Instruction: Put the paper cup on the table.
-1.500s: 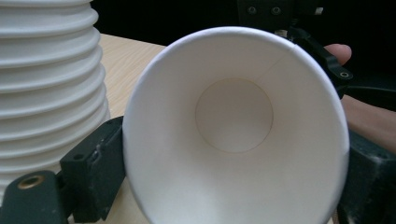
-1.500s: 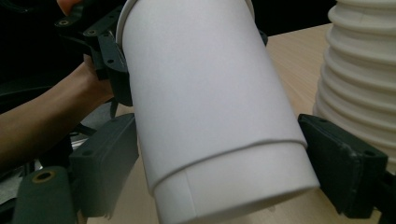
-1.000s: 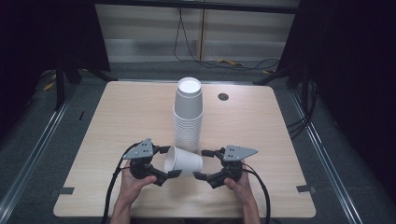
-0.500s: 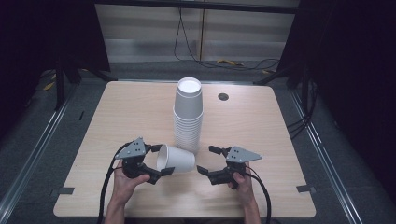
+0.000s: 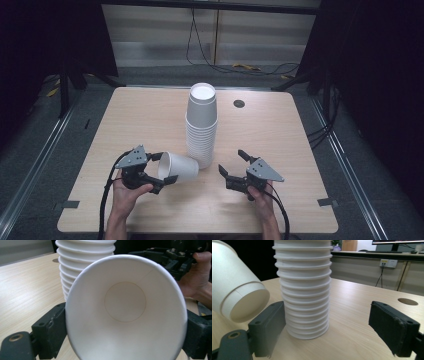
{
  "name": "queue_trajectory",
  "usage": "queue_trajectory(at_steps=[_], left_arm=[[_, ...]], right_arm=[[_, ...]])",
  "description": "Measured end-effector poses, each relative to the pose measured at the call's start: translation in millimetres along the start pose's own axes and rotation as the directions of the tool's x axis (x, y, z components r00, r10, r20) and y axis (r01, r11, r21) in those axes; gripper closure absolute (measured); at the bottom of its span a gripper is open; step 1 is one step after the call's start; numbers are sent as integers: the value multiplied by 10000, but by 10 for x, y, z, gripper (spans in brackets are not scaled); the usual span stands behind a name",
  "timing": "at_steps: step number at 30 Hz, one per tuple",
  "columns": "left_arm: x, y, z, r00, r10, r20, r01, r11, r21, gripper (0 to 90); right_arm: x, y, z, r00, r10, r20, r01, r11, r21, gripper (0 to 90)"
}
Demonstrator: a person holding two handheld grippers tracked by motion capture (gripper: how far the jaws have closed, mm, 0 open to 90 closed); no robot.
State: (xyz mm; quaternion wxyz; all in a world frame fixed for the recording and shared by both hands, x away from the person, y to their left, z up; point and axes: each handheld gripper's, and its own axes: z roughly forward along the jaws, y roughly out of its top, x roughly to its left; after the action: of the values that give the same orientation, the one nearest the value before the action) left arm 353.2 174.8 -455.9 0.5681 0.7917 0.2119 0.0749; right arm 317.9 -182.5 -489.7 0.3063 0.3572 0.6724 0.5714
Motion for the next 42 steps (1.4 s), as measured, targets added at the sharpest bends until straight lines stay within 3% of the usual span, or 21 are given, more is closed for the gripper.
queue_trajectory(at_steps=[5, 15, 22, 27, 31, 32, 36, 40, 42], left_arm=[[26, -5, -7, 9998, -147, -151, 150, 9998, 164, 105], [158, -59, -82, 9967, -561, -590, 578, 9980, 265, 104], [240, -23, -155, 9897, -775, -1200, 837, 9953, 477, 104], [278, 38, -174, 9891, -723, -1283, 818, 9942, 700, 104], [309, 60, -210, 9842, -868, -1542, 1006, 9914, 840, 104], [325, 71, -223, 9827, -748, -1693, 922, 9909, 977, 104], [367, 101, -262, 9770, -963, -1901, 1171, 9879, 1014, 103], [394, 121, -285, 9718, -708, -2249, 1002, 9874, 1222, 103], [398, 121, -284, 9721, -835, -2192, 1114, 9868, 1180, 103]], right_arm=[[-59, -56, -58, 9982, 197, 568, -184, 9995, -245, 138], [-98, -147, -87, 9862, -248, 1635, 327, 9984, -457, 191], [-118, -155, -94, 9870, -29, 1608, 121, 9983, -565, 141], [-116, -158, -102, 9859, -45, 1672, 153, 9979, -633, 147], [-115, -176, -136, 9824, 154, 1859, 39, 9947, -1031, 147], [-107, -179, -138, 9820, 140, 1884, 68, 9940, -1093, 148], [-85, -187, -165, 9810, 172, 1932, 66, 9925, -1222, 154], [-81, -190, -172, 9776, 268, 2085, -8, 9923, -1237, 149], [-76, -190, -168, 9779, 144, 2086, 126, 9917, -1276, 141]])
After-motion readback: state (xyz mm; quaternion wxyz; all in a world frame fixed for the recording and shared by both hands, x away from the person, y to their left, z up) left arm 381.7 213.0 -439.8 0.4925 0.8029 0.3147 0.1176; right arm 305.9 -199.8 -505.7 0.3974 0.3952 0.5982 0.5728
